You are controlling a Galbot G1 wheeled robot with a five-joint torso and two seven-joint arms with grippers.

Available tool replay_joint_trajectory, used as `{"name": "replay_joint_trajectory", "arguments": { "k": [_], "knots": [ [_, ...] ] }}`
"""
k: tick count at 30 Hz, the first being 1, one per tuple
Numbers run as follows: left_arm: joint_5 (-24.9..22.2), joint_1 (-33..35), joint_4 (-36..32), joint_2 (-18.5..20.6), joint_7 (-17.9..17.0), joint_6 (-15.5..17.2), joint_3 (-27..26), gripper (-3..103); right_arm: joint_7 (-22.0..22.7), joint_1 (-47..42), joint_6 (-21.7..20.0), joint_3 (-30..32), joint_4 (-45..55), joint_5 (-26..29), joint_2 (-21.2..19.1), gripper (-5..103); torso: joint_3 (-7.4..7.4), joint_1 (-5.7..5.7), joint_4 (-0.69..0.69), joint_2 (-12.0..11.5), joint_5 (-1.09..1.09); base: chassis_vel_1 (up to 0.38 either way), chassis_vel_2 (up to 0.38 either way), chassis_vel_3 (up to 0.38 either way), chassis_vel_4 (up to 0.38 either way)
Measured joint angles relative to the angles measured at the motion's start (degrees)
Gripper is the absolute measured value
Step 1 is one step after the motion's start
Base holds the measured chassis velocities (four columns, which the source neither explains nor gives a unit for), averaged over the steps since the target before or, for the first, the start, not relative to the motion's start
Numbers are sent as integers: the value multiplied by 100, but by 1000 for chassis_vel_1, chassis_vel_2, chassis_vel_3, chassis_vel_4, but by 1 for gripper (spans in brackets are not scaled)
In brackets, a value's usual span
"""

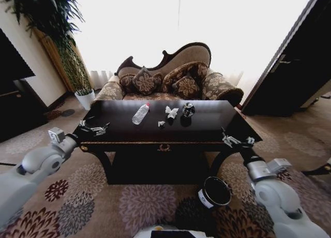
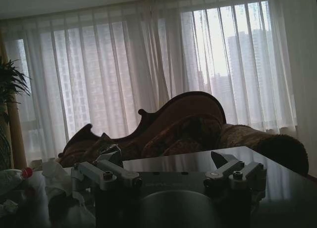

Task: Move to the front of the table and place the trash on the table into the trash bin.

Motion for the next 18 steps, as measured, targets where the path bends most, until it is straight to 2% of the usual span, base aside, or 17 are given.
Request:
{"name": "replay_joint_trajectory", "arguments": {
  "k": [1,2,5,7,8,11,12,18],
  "knots": [
    [-22,-354,104,-103,-23,39,297,100,-1,-11,0,11,0,1,10,100,0,0,1,0,0,0,0,0,0],
    [-22,-354,104,-103,-23,39,297,100,-1,-11,0,11,0,1,10,100,0,0,1,0,0,0,0,0,0],
    [-62,-1173,366,-379,-82,132,1067,100,-2,-49,-3,49,0,1,40,100,0,1,-1,0,1,0,0,0,0],
    [-44,-1550,528,-508,-94,155,1484,100,-10,-82,-3,93,-4,6,57,100,1,1,-2,0,1,0,0,0,0],
    [-44,-1550,528,-508,-94,155,1484,100,-10,-82,-3,93,-4,6,57,100,1,1,-2,0,1,0,0,0,0],
    [12,-2140,767,-692,-93,161,2142,100,-33,-112,-3,167,-49,38,62,100,0,0,0,0,2,0,0,0,0],
    [12,-2140,767,-692,-93,161,2142,100,-33,-112,-3,167,-49,38,62,100,0,0,0,0,2,0,0,0,0],
    [78,-2884,1167,-1101,-107,170,2897,100,-31,-39,-9,187,-94,104,48,100,0,1,0,-1,2,0,0,0,0]
  ]
}}
